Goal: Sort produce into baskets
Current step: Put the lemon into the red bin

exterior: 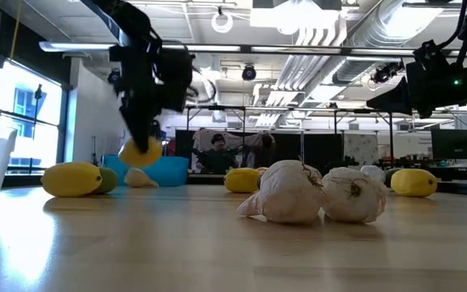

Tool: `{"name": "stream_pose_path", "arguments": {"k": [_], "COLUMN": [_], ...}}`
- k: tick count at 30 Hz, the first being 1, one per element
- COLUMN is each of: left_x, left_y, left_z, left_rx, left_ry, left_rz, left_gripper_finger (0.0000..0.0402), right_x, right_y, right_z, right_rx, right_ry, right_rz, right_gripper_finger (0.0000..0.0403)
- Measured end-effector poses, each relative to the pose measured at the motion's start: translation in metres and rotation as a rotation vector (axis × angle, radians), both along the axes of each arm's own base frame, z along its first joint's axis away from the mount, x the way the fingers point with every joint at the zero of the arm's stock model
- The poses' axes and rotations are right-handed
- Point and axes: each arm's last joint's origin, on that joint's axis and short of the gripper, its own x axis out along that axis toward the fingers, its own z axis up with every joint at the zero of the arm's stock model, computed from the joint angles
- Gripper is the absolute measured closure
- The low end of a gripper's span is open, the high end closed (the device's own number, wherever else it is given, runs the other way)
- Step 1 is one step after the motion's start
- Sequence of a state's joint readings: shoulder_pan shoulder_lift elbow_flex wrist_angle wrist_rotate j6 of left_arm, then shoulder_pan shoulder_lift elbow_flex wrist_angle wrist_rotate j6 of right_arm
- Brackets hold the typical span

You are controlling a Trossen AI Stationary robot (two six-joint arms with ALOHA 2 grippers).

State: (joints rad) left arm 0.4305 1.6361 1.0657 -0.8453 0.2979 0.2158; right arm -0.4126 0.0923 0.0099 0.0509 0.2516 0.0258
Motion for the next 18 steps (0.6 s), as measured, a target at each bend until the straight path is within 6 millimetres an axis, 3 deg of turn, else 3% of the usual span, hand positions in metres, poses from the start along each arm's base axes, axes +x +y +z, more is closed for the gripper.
{"name": "stream_pose_path", "arguments": {"k": [8,14,18], "left_x": [0.033,0.063,0.076], "left_y": [0.004,0.009,0.006], "left_z": [0.043,0.059,0.061], "left_rx": [-0.273,-0.375,-0.432], "left_ry": [-0.513,-0.787,-0.87], "left_rz": [0.114,0.145,0.141], "left_gripper_finger": [0.0243,0.0243,0.0243], "right_x": [0.0,0.0,0.0], "right_y": [0.0,0.0,0.0], "right_z": [0.0,0.0,0.0], "right_rx": [0.0,0.0,0.0], "right_ry": [0.0,0.0,0.0], "right_rz": [0.0,0.0,0.0], "right_gripper_finger": [0.0402,0.0402,0.0402]}}
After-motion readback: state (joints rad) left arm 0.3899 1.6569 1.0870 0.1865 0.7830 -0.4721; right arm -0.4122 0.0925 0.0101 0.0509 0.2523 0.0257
